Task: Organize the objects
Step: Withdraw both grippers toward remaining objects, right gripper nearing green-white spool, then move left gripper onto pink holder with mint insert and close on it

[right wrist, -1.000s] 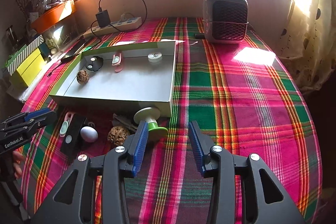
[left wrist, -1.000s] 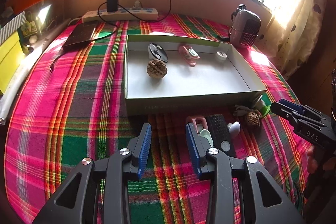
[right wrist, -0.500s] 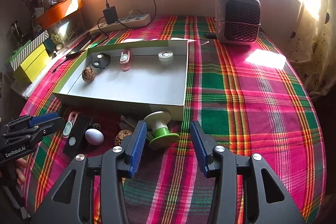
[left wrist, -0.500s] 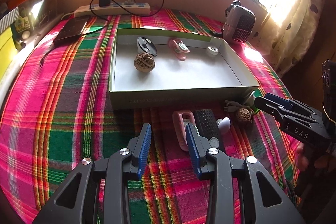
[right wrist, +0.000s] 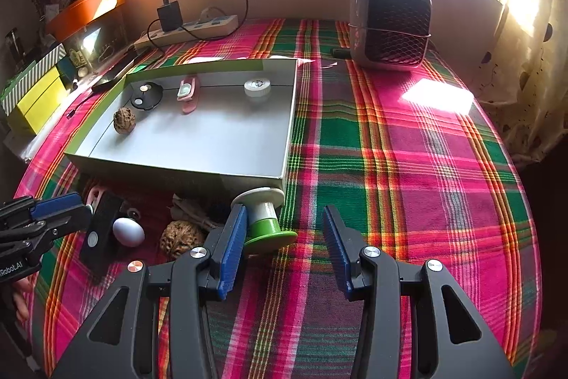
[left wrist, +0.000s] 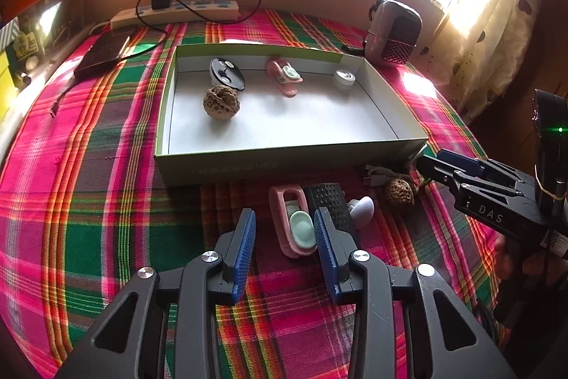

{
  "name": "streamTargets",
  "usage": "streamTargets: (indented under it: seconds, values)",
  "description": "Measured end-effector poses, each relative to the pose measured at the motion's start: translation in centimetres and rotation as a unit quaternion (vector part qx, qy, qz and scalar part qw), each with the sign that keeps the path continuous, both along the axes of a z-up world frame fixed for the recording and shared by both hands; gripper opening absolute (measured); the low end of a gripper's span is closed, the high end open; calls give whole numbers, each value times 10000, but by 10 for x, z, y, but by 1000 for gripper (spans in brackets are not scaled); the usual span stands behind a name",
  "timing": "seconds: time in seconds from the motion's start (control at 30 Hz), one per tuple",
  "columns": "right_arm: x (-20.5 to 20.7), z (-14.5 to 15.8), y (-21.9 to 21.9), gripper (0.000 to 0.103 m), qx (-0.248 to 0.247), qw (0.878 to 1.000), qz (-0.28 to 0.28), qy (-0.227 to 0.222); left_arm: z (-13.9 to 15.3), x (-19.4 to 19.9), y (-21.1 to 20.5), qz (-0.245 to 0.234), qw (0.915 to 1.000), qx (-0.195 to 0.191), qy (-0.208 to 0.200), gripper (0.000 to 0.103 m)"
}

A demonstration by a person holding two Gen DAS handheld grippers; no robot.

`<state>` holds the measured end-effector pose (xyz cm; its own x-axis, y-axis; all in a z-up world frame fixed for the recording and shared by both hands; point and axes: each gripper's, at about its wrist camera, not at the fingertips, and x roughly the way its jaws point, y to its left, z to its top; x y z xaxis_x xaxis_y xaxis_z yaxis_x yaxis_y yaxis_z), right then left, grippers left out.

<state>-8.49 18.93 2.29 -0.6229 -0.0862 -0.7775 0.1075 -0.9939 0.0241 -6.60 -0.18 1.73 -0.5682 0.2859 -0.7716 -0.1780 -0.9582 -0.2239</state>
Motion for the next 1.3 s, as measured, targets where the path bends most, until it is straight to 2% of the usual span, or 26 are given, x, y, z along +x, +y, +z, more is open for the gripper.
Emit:
streamTargets:
  seconds: [0.13, 0.53, 0.73, 0.8, 0.83, 0.87, 1.3]
  values:
    - [-1, -3, -1, 45, 266, 9996, -118, -44, 0, -2, 0, 55, 10000, -56, -7, 33]
    - [-2, -9, 6, 45, 177, 9996, -153, -130, 1, -2, -2, 72, 9998, -208, -21, 36]
    - [-3, -10, 3, 45, 188, 9997, -111, -94, 2, 0, 1, 8, 9990, -442, 29, 36]
    - [-3, -10, 3, 41, 182, 9998, -64, -75, 2, 1, 0, 11, 9990, -450, 28, 36]
    - [-3, -10, 3, 34, 186, 9998, -50, -79, 3, 1, 0, 11, 9989, -460, 27, 36]
    - [-2, -11, 3, 33, 197, 9998, -49, -74, 2, 1, 1, 9, 9989, -471, 23, 36]
    - [6, -8, 9, 32, 117, 9999, -93, 10, 2, 1, 11, -94, 9980, -631, 26, 36]
